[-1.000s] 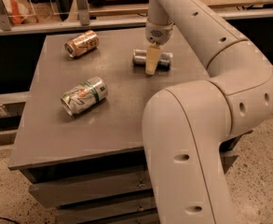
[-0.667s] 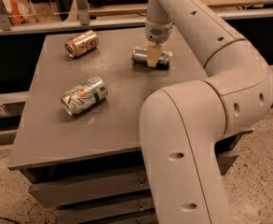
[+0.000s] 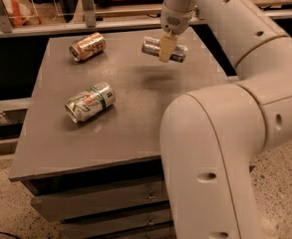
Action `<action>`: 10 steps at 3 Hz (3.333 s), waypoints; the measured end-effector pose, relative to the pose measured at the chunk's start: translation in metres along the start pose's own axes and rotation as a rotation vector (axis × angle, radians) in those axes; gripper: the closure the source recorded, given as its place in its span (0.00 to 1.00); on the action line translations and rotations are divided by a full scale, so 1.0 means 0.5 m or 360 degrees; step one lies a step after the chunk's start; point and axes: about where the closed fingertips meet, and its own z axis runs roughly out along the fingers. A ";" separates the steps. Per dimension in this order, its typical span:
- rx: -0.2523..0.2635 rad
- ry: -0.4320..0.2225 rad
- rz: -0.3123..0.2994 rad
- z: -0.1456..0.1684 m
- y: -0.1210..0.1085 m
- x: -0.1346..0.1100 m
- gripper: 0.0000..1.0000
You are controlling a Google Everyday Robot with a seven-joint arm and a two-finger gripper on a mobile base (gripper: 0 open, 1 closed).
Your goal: Place redbull can upright
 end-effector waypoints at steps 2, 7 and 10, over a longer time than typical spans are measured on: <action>0.0141 -0.0424 0.0181 -0.180 0.054 0.066 1.00; 0.0104 -0.1302 0.0145 -0.168 0.126 0.171 1.00; 0.0036 -0.1704 0.0378 -0.117 0.149 0.205 1.00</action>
Offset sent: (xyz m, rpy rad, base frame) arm -0.1054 -0.0586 0.0943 0.3832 -0.2414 -0.1634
